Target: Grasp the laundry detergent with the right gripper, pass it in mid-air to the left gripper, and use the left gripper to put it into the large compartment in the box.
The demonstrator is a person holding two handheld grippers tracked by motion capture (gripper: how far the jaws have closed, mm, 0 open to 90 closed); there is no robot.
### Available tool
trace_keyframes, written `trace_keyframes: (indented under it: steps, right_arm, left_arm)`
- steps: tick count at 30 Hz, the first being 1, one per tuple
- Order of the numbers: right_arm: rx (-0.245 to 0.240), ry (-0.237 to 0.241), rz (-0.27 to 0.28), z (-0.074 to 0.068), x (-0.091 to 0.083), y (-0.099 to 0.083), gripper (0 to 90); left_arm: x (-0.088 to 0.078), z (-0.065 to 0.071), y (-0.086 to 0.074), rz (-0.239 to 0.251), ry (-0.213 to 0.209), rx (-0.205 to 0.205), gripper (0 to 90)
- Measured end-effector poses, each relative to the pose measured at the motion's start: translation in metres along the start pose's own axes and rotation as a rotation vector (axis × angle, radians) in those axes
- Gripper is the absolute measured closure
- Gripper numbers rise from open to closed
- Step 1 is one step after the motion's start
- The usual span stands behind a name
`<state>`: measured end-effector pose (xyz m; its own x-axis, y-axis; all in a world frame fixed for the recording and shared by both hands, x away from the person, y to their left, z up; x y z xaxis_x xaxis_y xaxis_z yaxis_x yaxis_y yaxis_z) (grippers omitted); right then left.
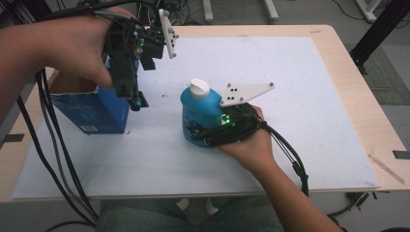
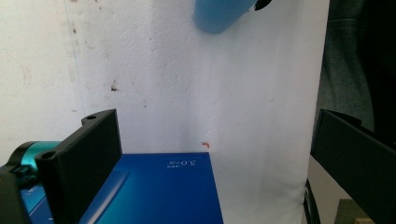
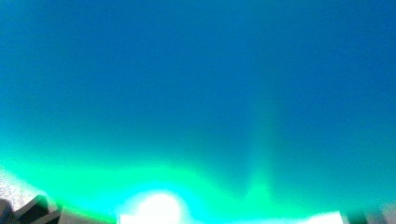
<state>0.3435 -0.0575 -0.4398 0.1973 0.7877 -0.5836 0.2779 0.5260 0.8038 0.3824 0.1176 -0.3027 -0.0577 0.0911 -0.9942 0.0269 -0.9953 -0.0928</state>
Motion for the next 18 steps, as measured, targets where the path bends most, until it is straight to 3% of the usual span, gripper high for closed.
trace_keyframes:
  steps: [18]
  right_arm:
    - [-0.015,-0.002,0.024,-0.0017,0.0014,-0.0004,39.3]
  left_arm:
    - [0.0010,-0.0003,0.0010,-0.005,-0.001,-0.003,1.8]
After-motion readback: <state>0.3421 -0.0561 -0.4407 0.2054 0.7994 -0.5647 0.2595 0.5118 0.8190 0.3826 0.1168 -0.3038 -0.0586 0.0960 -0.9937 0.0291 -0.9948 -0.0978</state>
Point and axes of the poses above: each handheld gripper's, and its own axes: x roughly forward along the jaws, y roughly out of its top, z roughly to its right, the point moved 4 cm from there along x, roughly forward along the jaws, and after that the axes turned 12 degrees about -z, right-handed, at the moved point
